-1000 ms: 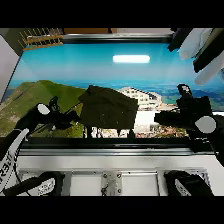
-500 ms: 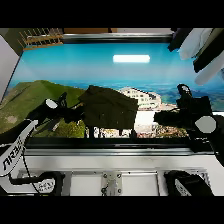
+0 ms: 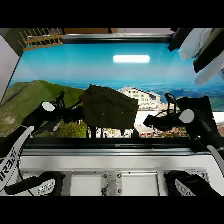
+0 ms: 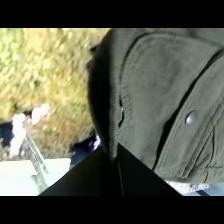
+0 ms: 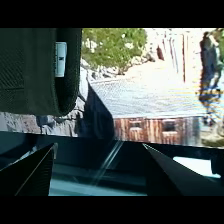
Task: Fold the clothes and pants, and hang the long-sleeved shirts on hangers.
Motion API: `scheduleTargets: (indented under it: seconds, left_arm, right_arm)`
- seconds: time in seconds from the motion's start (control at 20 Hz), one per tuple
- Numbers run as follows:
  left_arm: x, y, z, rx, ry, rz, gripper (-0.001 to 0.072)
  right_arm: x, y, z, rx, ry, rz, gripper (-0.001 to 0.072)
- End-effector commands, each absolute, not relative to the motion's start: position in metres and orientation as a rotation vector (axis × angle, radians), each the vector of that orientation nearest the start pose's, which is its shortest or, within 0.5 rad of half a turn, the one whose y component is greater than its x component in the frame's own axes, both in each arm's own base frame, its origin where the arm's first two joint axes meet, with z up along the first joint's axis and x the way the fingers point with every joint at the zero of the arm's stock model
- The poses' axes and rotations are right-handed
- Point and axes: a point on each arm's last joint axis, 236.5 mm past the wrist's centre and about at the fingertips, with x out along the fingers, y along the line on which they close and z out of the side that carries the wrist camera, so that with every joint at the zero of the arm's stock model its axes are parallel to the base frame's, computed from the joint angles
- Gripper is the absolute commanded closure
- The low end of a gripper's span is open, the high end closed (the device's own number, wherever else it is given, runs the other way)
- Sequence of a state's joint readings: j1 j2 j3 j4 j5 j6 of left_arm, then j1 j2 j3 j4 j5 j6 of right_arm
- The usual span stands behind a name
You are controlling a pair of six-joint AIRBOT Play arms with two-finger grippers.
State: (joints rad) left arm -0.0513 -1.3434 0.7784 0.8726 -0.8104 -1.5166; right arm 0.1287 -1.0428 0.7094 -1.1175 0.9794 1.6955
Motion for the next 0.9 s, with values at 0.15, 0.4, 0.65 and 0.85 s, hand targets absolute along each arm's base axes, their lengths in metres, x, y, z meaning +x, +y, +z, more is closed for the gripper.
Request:
scheduleTargets:
  seconds: [0.15, 0.4, 0.65, 0.85]
  left_arm:
    - [0.331, -0.127, -0.091, -0.669, 1.34, -0.163, 0.0687]
    - [0.331, -0.127, -0.091, -0.671, 1.338, -0.163, 0.0687]
    - [0.332, -0.127, -0.091, -0.669, 1.337, -0.162, 0.0687]
    - [0.343, -0.128, -0.072, -0.659, 1.289, -0.186, 0.0687]
  right_arm:
    - [0.309, 0.189, -0.097, 0.68, 1.404, 0.269, 0.0142]
    - [0.31, 0.206, -0.109, 0.662, 1.395, 0.294, 0.0142]
    - [0.314, 0.205, -0.109, 0.63, 1.37, 0.311, 0.0522]
    - [0.325, 0.202, -0.087, 0.536, 1.292, 0.379, 0.0664]
